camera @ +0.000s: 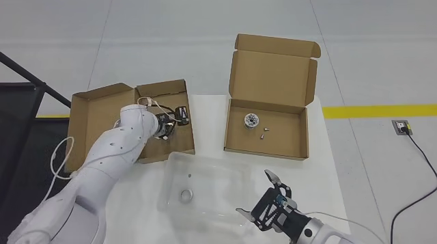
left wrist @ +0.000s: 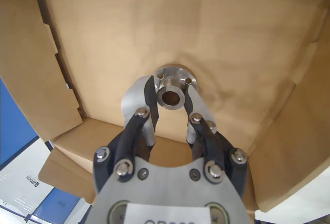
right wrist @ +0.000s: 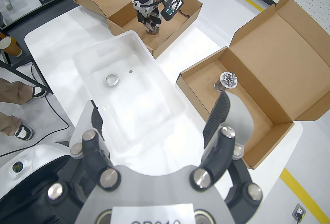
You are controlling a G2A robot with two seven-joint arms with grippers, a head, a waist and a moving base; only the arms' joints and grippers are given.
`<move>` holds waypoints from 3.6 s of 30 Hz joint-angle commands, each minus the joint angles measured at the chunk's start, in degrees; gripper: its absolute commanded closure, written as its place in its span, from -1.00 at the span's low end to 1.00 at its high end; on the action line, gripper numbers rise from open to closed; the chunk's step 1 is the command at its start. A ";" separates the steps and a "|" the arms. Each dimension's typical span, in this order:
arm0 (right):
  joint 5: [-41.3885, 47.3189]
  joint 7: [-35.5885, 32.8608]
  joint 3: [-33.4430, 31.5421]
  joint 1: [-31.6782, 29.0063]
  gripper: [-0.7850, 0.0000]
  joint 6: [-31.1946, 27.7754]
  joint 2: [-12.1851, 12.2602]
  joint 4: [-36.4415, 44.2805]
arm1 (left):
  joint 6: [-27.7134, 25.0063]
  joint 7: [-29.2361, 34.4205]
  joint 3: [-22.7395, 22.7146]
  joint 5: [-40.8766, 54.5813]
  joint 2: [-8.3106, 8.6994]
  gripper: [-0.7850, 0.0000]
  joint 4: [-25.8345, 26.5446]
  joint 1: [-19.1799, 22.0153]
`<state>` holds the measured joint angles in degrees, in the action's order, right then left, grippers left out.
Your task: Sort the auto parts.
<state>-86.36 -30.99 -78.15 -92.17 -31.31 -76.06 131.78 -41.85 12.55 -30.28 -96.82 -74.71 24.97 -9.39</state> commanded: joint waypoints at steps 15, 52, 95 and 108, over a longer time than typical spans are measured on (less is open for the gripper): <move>0.00 0.00 0.00 0.00 -1.00 0.00 0.00 0.00 | -7.93 -6.77 -5.24 -1.13 4.27 -1.00 5.00 3.32; 0.00 0.00 0.00 0.00 -1.00 0.00 0.00 0.00 | -16.15 33.74 -6.35 33.57 29.79 -1.00 74.95 -13.81; 0.00 0.00 0.00 0.00 -1.00 0.00 0.00 0.00 | -15.19 32.77 18.90 25.30 29.12 -1.00 75.99 -7.35; 0.00 0.00 0.00 0.00 -1.00 0.00 0.00 0.00 | -13.06 29.30 18.52 17.11 27.92 -0.81 74.14 -10.97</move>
<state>-86.36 -30.99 -78.15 -92.17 -31.31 -76.06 131.78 -55.18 43.18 -11.42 -79.64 -46.58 99.39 -20.26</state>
